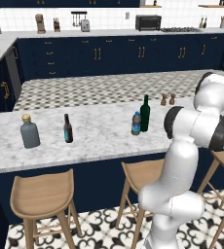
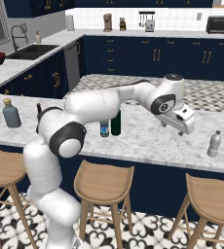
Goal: Move the plastic bottles in the middle to the plastics group, and the glass bottles in the middle to the glass group.
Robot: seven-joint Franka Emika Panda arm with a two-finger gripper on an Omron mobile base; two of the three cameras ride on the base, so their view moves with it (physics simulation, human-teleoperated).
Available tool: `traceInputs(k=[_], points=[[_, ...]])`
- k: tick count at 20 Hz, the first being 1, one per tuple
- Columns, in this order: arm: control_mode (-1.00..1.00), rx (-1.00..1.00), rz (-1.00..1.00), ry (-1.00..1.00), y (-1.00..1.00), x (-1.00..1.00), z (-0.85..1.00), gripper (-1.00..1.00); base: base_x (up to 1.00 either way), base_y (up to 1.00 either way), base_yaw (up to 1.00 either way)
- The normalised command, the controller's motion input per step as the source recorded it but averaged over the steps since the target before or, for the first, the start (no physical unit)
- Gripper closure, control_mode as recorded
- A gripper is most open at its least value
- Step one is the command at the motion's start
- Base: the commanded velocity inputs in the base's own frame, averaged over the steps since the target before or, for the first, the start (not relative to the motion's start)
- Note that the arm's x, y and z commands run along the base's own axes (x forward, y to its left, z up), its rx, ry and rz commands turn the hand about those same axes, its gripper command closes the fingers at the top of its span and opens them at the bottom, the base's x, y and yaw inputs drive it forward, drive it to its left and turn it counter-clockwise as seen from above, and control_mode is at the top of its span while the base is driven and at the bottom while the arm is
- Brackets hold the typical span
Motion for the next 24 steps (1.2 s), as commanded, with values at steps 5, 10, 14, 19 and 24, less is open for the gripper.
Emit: traceInputs(k=[5, 10, 14, 19, 24], points=[[-1.00, -0.08, 0.31, 0.00, 1.00, 0.00, 0.41, -1.00, 0.00, 0.00, 0.00], [-1.00, -0.03, 0.30, 0.00, 1.00, 0.00, 0.30, -1.00, 0.00, 0.00, 0.00], [-1.00, -0.01, 0.23, -0.05, 1.00, 0.02, 0.00, -1.00, 0.00, 0.00, 0.00], [-1.00, 0.00, 0.17, -0.16, 1.00, 0.16, 0.00, -1.00, 0.00, 0.00, 0.00], [-1.00, 0.00, 0.11, -0.21, 1.00, 0.45, 0.00, -1.00, 0.00, 0.00, 0.00]])
